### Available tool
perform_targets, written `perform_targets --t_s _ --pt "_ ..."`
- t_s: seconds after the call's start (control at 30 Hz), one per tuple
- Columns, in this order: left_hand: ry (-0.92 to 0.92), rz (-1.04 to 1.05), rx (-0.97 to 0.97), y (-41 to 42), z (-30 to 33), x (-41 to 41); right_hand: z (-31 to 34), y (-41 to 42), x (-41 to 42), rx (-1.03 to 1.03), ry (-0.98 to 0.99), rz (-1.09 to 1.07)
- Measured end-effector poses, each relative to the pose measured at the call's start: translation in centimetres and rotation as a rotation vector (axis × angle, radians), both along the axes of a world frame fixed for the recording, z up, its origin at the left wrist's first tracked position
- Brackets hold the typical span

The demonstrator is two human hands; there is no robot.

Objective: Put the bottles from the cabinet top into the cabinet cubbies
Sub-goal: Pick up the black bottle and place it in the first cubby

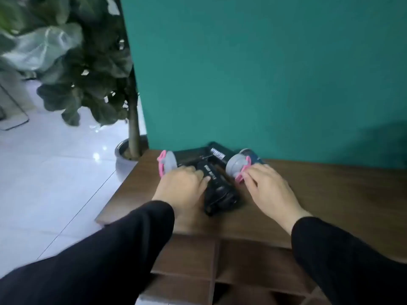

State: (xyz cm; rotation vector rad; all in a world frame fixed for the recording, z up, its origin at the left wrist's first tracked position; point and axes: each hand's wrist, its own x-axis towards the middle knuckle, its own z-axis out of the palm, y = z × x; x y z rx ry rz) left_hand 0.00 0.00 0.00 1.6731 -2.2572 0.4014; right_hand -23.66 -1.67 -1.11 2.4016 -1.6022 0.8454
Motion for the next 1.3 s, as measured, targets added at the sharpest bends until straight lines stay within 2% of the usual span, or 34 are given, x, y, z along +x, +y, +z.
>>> perform_targets --t_s 0.1,0.13,0.23,0.3,0.47,0.6,0.73,0.83,0.93,1.07,1.17,1.3 --pt "0.131 0.068 0.099 1.8 -5.6 2.7 -4.5 1.3 0.7 0.094 -0.031 -0.02" --pt "0.199 0.108 0.214 2.4 -7.1 3.2 -6.0 1.6 0.6 0.171 -0.066 -0.043" --pt "0.429 0.168 0.419 2.3 -9.2 3.8 -8.0 1.0 0.0 0.3 -0.258 -0.094" --pt "0.563 0.151 0.438 2.3 -9.3 2.8 -8.9 0.9 -0.6 0.386 -0.361 -0.097" --pt "0.769 0.051 0.467 1.0 -8.5 -2.0 -9.3 0.6 0.0 0.513 -0.494 0.025" --pt "0.817 0.065 0.395 0.4 -9.3 -4.6 -9.2 -0.3 1.5 0.613 -0.691 0.156" --pt "0.94 0.059 0.33 0.6 -10.3 -4.5 -9.1 -0.1 2.7 0.582 -0.857 0.139" --pt "0.929 0.045 0.278 1.9 -10.0 -3.3 -7.7 1.0 4.1 0.551 -0.952 0.143" --pt "0.923 0.051 0.175 3.5 -8.6 -1.5 -5.9 2.7 6.0 0.5 -0.939 0.174" --pt "0.786 0.012 0.006 6.3 -5.5 1.0 -3.5 6.0 8.6 0.433 -0.97 0.225" --pt "0.821 0.017 -0.028 9.8 -3.7 3.4 -2.3 9.3 10.2 0.419 -1.006 0.343" --pt "0.864 0.047 -0.038 15.2 -3.1 6.5 -2.6 13.4 11.4 0.406 -0.821 0.485"
